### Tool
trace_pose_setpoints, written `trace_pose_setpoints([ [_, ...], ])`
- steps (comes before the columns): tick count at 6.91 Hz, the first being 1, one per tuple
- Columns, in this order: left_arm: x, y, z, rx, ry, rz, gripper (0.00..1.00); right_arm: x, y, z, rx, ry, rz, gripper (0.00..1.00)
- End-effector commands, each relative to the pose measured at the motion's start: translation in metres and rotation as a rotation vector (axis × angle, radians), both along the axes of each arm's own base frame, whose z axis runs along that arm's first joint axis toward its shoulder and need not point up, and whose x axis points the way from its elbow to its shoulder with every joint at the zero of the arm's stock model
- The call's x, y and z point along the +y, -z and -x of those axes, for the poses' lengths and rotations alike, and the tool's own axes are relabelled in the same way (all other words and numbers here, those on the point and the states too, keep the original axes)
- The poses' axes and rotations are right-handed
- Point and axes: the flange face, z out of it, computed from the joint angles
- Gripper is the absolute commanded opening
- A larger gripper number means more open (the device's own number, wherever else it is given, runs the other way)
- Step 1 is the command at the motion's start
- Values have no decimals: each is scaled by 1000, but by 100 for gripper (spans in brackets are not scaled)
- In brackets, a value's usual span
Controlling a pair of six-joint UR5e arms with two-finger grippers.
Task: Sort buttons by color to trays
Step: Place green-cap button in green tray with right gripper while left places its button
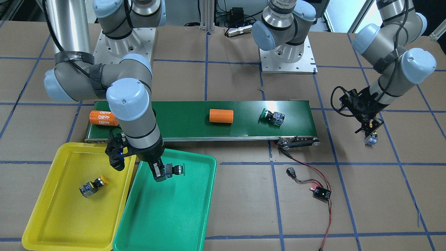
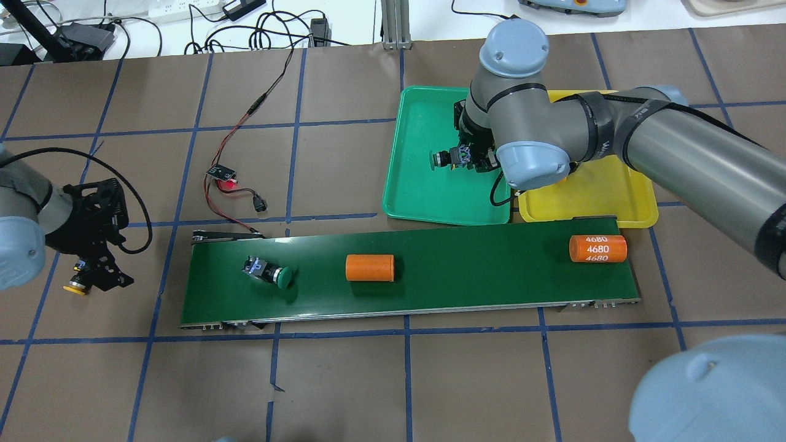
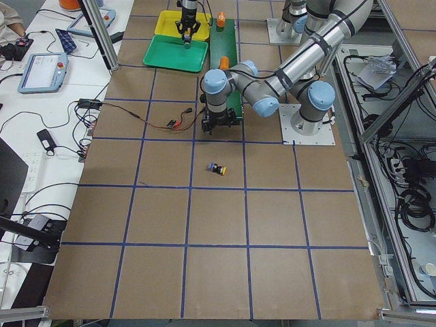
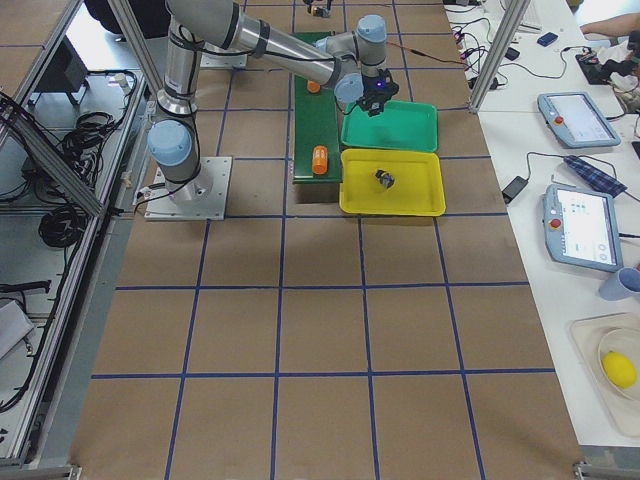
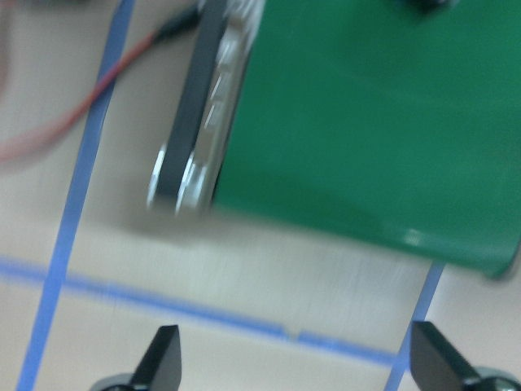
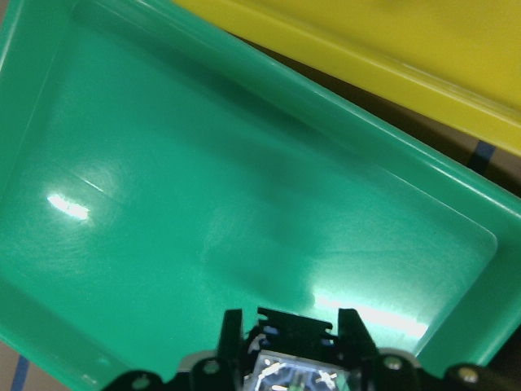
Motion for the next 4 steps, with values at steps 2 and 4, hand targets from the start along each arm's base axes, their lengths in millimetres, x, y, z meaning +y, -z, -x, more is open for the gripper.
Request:
trace_pose_setpoints([
  [2, -3, 40, -80, -74, -295, 91, 100, 8, 27, -2, 32, -82, -45, 4],
  [4, 4, 71, -102, -57, -399, 66, 100, 7, 38, -2, 41, -112, -55, 99],
])
